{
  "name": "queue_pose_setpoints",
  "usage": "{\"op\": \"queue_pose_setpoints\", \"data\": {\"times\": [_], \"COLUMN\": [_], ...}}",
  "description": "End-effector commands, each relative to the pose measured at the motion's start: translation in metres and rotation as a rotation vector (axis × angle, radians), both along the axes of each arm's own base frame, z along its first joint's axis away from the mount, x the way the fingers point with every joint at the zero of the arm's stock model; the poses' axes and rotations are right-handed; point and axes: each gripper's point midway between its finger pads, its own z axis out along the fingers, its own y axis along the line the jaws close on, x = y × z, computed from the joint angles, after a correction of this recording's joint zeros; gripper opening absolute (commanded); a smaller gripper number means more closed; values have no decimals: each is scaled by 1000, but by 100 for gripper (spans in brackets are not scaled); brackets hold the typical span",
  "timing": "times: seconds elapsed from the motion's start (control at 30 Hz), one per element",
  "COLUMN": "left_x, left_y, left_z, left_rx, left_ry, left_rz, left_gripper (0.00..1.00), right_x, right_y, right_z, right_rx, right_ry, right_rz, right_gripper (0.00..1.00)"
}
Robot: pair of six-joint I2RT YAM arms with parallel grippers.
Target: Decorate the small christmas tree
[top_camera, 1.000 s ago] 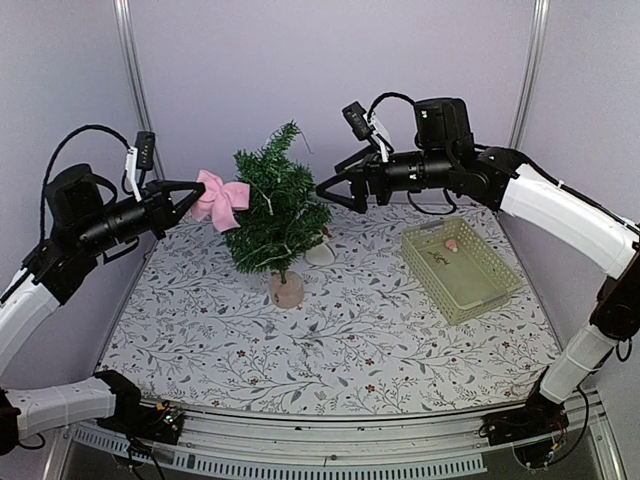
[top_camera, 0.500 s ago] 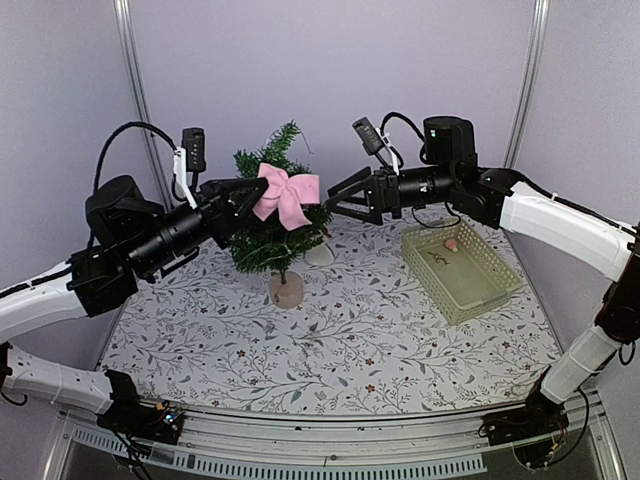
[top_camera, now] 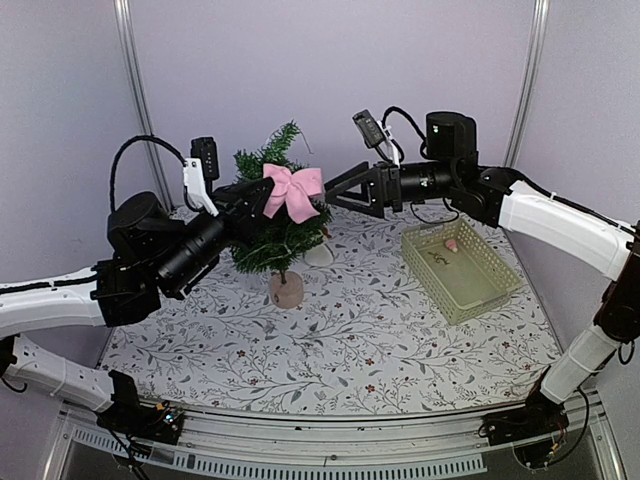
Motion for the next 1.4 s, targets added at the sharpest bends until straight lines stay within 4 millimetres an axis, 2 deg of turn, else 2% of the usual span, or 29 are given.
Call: {"op": "queue_pose_setpoints", "data": {"times": [0.0,0.07,0.27,0.4,0.53,0.67,0.73,0.77,0.8,0.83,1.0,1.03,1.13,1.27,1.3,1.37], "left_x": [3,2,1,6,8,6,5,5,5,4,1,0,-1,-1,0,0], "left_y": [7,3,-2,-2,-2,-2,-3,-3,-3,-2,0,1,13,42,51,68], "left_z": [1,1,2,1,-1,0,2,1,1,1,1,3,10,15,15,13], "left_rx": [-60,-47,-59,-50,-33,-42,-42,-40,-42,-41,-34,-37,-59,-80,-88,-96], "left_ry": [-3,-9,-15,-5,2,-4,-9,-10,-10,-9,-13,-11,-7,18,24,35], "left_rz": [54,41,25,66,94,92,85,82,82,83,70,69,89,137,155,186], "left_gripper": [0,0,0,0,0,0,0,0,0,0,0,8,45,74,79,83], "right_x": [0,1,26,16,-3,5,16,20,22,27,27,27,29,31,29,23], "right_y": [6,7,20,32,39,43,45,45,46,45,38,37,28,7,2,0], "right_z": [19,19,19,16,18,9,2,-1,-2,-4,1,2,-2,-16,-17,-22], "right_rx": [53,54,40,19,22,-19,-41,-48,-51,-56,-36,-34,-41,-62,-62,-68], "right_ry": [-10,2,46,43,-8,7,20,26,30,34,12,9,20,18,11,-31], "right_rz": [22,22,-62,-23,13,-34,-84,-109,-120,-150,-175,-174,-170,-163,-155,-127], "right_gripper": [99,99,96,93,93,89,77,64,58,43,5,0,0,0,0,0]}}
